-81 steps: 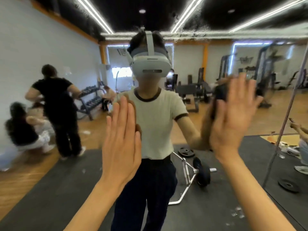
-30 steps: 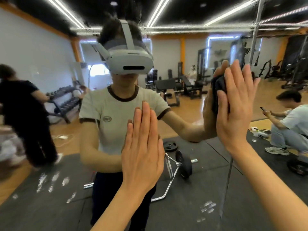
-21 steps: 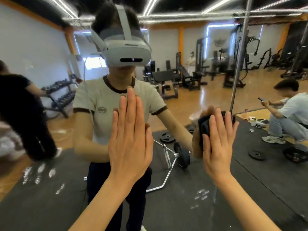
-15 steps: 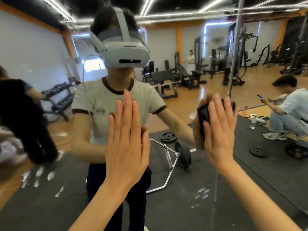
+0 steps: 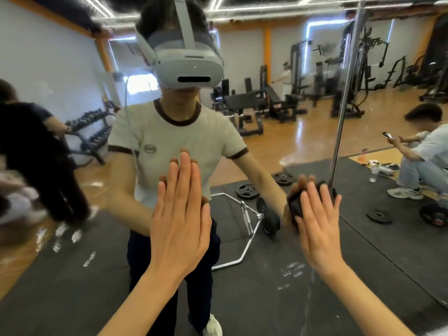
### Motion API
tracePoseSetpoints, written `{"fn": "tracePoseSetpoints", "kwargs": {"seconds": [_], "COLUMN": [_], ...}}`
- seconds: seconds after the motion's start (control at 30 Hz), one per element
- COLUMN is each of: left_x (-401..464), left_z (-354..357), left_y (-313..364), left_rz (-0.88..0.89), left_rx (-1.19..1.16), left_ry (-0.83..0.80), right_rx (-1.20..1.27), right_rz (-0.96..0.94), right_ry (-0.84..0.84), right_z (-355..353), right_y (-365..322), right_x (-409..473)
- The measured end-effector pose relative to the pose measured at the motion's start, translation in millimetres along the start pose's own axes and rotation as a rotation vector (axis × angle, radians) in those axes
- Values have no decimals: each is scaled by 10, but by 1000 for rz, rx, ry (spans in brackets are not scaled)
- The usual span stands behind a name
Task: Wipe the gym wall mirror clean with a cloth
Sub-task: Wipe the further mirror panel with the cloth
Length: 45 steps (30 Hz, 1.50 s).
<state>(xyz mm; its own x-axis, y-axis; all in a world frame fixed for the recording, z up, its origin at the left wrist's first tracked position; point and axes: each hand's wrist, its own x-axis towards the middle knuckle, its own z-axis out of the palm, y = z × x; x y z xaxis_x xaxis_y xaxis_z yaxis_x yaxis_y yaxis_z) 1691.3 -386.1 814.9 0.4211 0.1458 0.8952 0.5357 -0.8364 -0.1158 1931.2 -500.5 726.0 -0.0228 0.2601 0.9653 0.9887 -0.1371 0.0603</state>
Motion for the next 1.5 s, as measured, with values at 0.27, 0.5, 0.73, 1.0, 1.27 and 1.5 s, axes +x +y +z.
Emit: {"fn": "tracePoseSetpoints", "kwargs": {"seconds": [0.27,0.5,0.73,1.0,1.27,1.5], "left_x": [18,-305,-331,-314,-283,-294], "left_z": [-30,-22,59,46,0,41], "left_y": [20,-89,-98,-93,-52,-70], "left_rz": [-20,-19,-20,-9,-39,-34], "left_rx": [3,-4,41,63,52,50], "left_ry": [-8,-24,6,-18,-43,-19], "right_rx": [120,-150,115,-84,56,0], "right_rz": [125,-267,95,-245,110,86], "right_ry": [269,-20,344,-42,276,136], "right_z": [12,104,26,138,-12,29], "right_y": [-93,-29,-163,-169,80,38], "right_x": [1073,-137,1238,-214,979,427]}}
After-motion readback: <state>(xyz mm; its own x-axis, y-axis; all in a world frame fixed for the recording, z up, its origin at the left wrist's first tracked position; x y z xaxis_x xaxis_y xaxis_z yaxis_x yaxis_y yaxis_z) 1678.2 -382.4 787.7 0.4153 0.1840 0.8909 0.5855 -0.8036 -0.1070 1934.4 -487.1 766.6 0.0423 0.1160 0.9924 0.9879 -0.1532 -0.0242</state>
